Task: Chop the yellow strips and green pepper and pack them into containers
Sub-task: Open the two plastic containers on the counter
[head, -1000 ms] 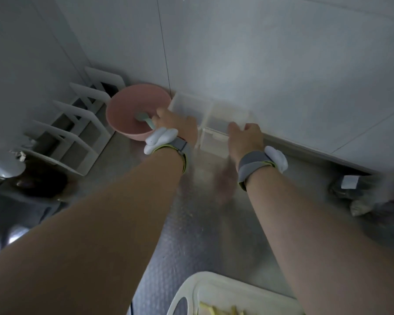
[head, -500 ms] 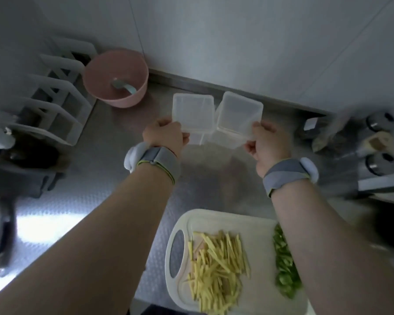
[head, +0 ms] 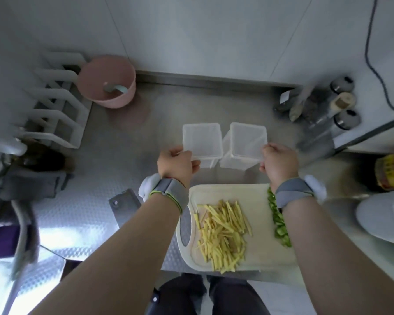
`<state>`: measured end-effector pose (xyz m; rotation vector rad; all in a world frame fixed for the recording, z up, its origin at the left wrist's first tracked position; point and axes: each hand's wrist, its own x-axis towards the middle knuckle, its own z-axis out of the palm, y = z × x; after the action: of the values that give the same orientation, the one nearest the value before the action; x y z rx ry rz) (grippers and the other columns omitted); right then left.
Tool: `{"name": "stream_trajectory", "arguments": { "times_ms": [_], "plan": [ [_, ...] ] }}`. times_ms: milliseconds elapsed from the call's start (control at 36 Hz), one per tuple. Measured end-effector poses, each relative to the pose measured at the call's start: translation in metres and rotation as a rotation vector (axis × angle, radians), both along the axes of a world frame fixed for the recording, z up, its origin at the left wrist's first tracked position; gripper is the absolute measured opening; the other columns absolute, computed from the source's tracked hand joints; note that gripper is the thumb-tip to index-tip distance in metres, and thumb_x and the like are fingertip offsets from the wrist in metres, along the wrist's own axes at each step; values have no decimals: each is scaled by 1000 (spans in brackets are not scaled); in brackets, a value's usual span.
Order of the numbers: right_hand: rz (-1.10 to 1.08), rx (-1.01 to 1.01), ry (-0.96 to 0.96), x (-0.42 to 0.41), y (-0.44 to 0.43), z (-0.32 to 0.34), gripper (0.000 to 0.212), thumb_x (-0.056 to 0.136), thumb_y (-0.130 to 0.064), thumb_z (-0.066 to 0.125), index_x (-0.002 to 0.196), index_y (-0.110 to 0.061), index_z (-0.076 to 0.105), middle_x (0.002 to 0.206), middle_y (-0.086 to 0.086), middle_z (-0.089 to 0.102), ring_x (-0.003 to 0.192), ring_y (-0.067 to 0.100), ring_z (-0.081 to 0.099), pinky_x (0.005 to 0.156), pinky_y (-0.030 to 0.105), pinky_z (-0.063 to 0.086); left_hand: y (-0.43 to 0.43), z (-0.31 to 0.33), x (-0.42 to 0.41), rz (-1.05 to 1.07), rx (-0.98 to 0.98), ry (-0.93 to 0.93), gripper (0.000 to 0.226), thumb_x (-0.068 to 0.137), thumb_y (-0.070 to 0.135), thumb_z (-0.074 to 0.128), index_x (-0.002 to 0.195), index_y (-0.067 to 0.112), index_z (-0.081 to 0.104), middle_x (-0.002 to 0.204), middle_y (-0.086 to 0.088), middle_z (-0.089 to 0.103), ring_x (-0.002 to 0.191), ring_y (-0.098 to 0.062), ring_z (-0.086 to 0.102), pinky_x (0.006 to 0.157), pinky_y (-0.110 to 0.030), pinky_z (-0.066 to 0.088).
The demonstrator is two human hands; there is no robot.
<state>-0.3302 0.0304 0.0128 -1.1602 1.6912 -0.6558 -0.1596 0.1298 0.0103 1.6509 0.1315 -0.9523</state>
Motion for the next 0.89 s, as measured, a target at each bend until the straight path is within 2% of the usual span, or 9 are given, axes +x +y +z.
{"name": "stream_trajectory", "arguments": {
  "times_ms": [56, 111, 194, 250, 361, 417, 500, 694, 889],
  "plan": [
    [98, -129, 314, 2, 0, 0, 31, 88, -26, 55, 113, -9, 63, 102, 14, 62, 93, 31, 58, 81, 35, 43, 2, 2, -1, -13, -2, -1, 23, 89, 4, 57, 112, 3, 54, 97, -22, 65, 62, -26, 67, 62, -37, 59],
    [126, -325, 506, 9, 8, 8, 39, 84, -25, 59, 120, -8, 58, 119, 18, 57, 110, 33, 50, 89, 34, 35, 6, 4, -1, -30, 15, -8, 19, 90, 7, 53, 109, 6, 55, 96, -20, 65, 61, -25, 67, 62, -38, 59],
    [250, -624, 502, 32, 23, 24, 40, 74, -16, 62, 113, -8, 60, 112, 19, 57, 107, 38, 51, 89, 41, 40, 7, 3, 5, -57, 57, -45, 22, 90, 14, 44, 107, 7, 57, 95, -16, 66, 59, -22, 65, 61, -35, 57],
    [445, -716, 515, 52, 33, 28, 45, 69, -13, 62, 114, -11, 60, 114, 15, 58, 107, 37, 52, 91, 41, 41, 9, -1, 14, -51, 67, -83, 29, 88, 9, 41, 112, 9, 57, 93, -13, 64, 65, -25, 62, 64, -36, 54],
    [830, -667, 590, 73, 43, 22, 69, 69, -12, 62, 136, -17, 46, 139, 6, 46, 130, 29, 39, 110, 38, 28, 9, -14, 22, -427, 166, -310, 57, 79, 1, 55, 133, 15, 45, 123, -12, 56, 108, -33, 57, 92, -45, 51],
    [946, -610, 658, 78, 43, 14, 75, 71, -16, 61, 142, -20, 37, 148, 3, 36, 138, 27, 29, 115, 37, 21, 9, -20, 23, -624, 176, -339, 75, 71, -1, 63, 139, 16, 37, 131, -18, 52, 116, -38, 54, 94, -51, 48],
    [1017, -541, 706, 84, 42, 4, 74, 75, -23, 61, 144, -22, 35, 153, 0, 28, 142, 25, 21, 116, 36, 18, 7, -28, 28, -776, 184, -424, 91, 67, 7, 76, 144, 20, 29, 137, -10, 48, 122, -29, 50, 99, -45, 45],
    [950, -542, 648, 88, 45, 5, 68, 74, -22, 64, 138, -16, 44, 149, 3, 34, 140, 26, 25, 115, 36, 22, 1, -33, 24, -677, 41, -455, 73, 69, 24, 74, 135, 28, 44, 118, -4, 64, 109, -24, 60, 91, -45, 50],
    [874, -454, 578, 104, 57, 12, 73, 75, -38, 63, 140, -19, 38, 148, 10, 32, 139, 29, 26, 115, 39, 22, 16, -32, 19, -758, 157, -696, 80, 72, 41, 66, 142, 43, 27, 136, 5, 48, 125, -19, 44, 98, -44, 44]
  ]
}}
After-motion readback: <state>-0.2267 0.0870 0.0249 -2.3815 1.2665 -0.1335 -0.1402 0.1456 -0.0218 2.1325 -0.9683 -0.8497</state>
